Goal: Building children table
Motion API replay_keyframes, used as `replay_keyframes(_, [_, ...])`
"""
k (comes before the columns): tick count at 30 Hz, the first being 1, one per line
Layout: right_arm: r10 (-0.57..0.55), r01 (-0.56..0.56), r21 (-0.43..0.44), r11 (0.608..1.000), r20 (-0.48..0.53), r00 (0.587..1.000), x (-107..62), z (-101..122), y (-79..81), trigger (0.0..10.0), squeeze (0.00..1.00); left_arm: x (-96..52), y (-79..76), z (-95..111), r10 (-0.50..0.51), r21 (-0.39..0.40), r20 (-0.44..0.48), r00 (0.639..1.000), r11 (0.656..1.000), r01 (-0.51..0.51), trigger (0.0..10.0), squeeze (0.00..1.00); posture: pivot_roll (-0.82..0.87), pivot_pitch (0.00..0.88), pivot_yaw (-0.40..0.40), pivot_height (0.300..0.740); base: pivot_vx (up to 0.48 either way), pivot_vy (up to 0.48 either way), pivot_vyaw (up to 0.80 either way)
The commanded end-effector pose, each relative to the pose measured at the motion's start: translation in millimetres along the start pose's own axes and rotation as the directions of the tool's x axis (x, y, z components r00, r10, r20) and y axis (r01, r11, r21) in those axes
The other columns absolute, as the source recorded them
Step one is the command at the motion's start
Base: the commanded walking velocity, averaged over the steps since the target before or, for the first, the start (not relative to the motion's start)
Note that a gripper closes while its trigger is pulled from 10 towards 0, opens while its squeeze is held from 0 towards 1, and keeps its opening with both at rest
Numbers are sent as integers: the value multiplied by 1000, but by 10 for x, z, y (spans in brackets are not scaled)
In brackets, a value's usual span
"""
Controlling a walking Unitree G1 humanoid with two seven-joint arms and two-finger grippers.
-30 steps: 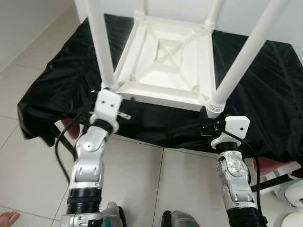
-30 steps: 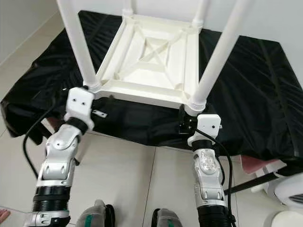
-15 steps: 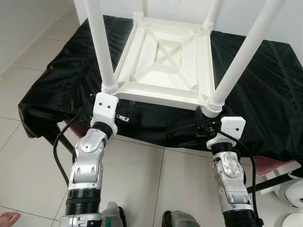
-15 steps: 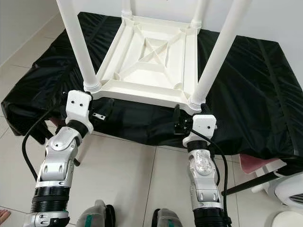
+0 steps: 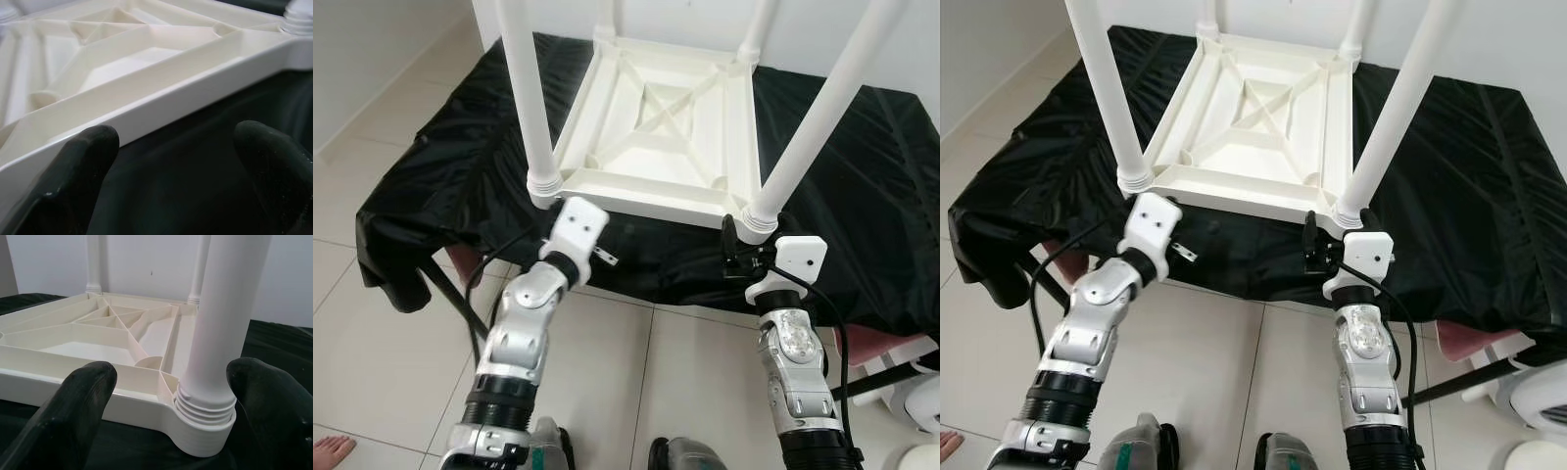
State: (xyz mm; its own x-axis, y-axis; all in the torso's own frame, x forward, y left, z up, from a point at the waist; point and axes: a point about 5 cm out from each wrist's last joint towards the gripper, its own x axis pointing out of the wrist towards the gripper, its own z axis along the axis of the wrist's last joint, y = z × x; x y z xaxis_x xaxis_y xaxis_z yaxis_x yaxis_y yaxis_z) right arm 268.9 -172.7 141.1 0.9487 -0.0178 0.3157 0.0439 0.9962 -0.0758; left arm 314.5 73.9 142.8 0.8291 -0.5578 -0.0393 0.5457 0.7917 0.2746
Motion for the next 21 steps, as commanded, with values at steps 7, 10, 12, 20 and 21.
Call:
replay_keyframes(7, [-69,69,-15,998,-17,997,-136,-15,-97,10000,0,242,-29,197,-170,133,58,984,978,162,10000,0,-55,58,53,740,0,0,0])
replay_keyframes(10, [-78,77,-18,997,-24,997,-184,-22,-117,10000,0,297,-43,252,-235,177,65,970,959,221,10000,0,-66,60,61,740,0,0,0])
replay_keyframes(12, [-85,85,-21,996,-29,996,-217,-27,-130,10000,0,334,-50,275,-282,196,60,958,944,266,10000,0,-74,63,66,740,0,0,0])
replay_keyframes(20, [-114,113,-31,993,-53,992,-378,-31,-153,10000,0,471,-140,289,-490,337,-20,872,818,467,10000,0,-99,85,87,740,0,0,0])
replay_keyframes(21, [-116,114,-32,993,-55,992,-401,-28,-153,10000,0,482,-140,288,-499,334,-30,866,812,479,10000,0,-107,95,94,740,0,0,0])
